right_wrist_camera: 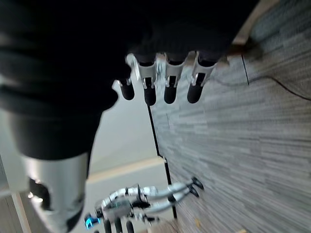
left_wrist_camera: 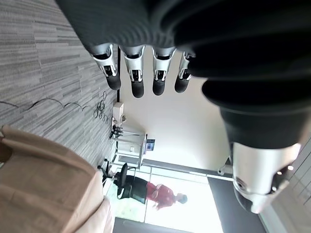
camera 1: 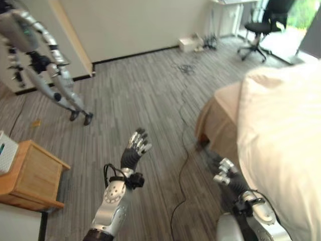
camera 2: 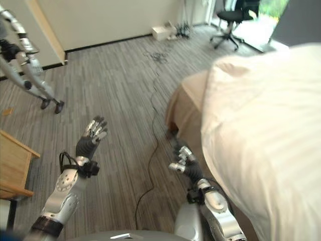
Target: Making the bed.
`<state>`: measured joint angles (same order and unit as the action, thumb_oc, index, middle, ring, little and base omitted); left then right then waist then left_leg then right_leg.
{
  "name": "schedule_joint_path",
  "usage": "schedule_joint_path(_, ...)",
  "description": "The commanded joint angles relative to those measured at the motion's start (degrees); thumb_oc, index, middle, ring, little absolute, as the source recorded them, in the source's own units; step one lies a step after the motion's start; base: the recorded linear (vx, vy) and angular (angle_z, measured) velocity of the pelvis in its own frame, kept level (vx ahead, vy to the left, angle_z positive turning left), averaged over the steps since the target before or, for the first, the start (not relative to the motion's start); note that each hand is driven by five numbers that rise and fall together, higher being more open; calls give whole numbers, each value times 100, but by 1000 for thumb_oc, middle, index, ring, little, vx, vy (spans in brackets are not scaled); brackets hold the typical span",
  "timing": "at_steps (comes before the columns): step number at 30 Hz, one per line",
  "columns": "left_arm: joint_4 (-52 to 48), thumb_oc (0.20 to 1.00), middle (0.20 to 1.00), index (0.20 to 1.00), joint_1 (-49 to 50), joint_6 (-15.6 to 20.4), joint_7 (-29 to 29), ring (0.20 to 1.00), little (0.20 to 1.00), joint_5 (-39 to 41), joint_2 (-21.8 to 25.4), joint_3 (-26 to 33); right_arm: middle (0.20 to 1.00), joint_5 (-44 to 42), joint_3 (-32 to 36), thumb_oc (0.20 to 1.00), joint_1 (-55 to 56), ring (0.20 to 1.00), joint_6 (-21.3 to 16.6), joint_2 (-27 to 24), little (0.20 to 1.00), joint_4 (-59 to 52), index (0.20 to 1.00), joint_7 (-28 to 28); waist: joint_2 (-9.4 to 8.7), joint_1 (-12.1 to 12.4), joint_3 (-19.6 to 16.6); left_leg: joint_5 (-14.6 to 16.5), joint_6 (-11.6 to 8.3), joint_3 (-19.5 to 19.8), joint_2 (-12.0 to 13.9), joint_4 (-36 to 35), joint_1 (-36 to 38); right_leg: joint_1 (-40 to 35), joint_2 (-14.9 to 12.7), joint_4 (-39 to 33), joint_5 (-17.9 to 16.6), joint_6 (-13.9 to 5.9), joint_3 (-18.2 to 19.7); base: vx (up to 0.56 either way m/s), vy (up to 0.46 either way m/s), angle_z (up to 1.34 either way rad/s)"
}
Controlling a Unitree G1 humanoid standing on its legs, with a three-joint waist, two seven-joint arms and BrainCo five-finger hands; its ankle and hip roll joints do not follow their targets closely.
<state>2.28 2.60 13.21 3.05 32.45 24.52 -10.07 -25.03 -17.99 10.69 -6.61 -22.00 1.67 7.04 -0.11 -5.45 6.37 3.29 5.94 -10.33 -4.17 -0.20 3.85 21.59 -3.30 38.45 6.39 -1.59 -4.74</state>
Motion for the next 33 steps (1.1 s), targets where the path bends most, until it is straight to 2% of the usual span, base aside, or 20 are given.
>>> schedule_joint_path(1, -319, 1000, 1000, 1000, -310, 178, -111, 1000, 1000, -112, -14, 120, 1000, 10, 366, 1000, -450, 1000, -281, -215, 1000, 140, 1000, 48, 28, -72, 117, 14, -288, 137, 257, -480, 155, -1206, 464, -1907, 106, -85, -310, 63, 56, 12)
schedule_joint_path(2, -379, 1000, 1000, 1000, -255, 191, -102, 1000, 1000, -142, -26, 126, 1000, -144, 396, 1000, -410, 1000, -283, -209, 1000, 88, 1000, 43, -32, -22, 71, 32, -296, 154, 181, -479, 140, -1492, 539, -2705, -36, -40, -412, 93, 86, 1)
schedule_joint_path(3, -406, 1000, 1000, 1000, -141, 197, -167, 1000, 1000, -129, -84, 136, 1000, -144, 403, 1000, -386, 1000, -291, -219, 1000, 47, 1000, 81, -58, 9, 33, 57, -277, 256, 129, -401, 138, -1729, 536, -3011, -60, -89, -292, 69, 65, 12)
schedule_joint_path(6, -355, 1000, 1000, 1000, 16, 182, -178, 1000, 1000, -96, -164, 160, 1000, -101, 295, 1000, -510, 1000, -254, -250, 1000, 157, 1000, 92, -67, 102, -14, 53, -279, 199, 137, -453, 156, -1857, 603, -3297, -233, -100, -130, 43, 33, 33)
schedule_joint_path(7, -423, 1000, 1000, 1000, 111, 197, -183, 1000, 1000, 114, -174, 200, 1000, -108, 260, 1000, -623, 1000, -260, -301, 1000, 120, 1000, 69, -40, 190, -32, 51, -261, 97, 130, -479, 161, -1964, 569, -3495, -309, -138, -266, 46, 42, 5)
schedule_joint_path(11, -504, 1000, 1000, 1000, 324, 118, -242, 1000, 1000, -71, -93, 253, 1000, -12, 294, 1000, -582, 1000, -230, -333, 1000, 262, 1000, 29, -51, 223, -118, 97, -254, 5, 110, -479, 221, -2211, 594, -3827, -348, -101, -233, 62, 30, -41)
schedule_joint_path(24, -539, 1000, 1000, 1000, 486, 130, -145, 1000, 1000, -169, -69, 506, 1000, 28, 223, 1000, -470, 1000, -190, -398, 1000, 109, 1000, 224, -88, 302, -168, 175, -243, -35, 95, -479, 291, -2427, 575, -4054, -342, -111, -184, 38, 28, -9)
schedule_joint_path(26, -556, 1000, 1000, 1000, 451, 145, -114, 1000, 1000, -222, -63, 521, 1000, 71, 220, 1000, -476, 1000, -207, -377, 1000, 135, 1000, 207, -89, 305, -171, 193, -254, -137, 105, -480, 258, -2429, 573, -4182, -423, -163, -214, -2, 36, -11)
schedule_joint_path(33, -532, 1000, 1000, 1000, 410, 195, -18, 1000, 1000, -221, -82, 575, 1000, 7, 187, 1000, -723, 1000, -232, -357, 1000, 178, 1000, 168, -67, 399, -96, 249, -185, -282, 119, -460, 276, -2327, 533, -3949, -401, -235, -178, 17, 53, -17)
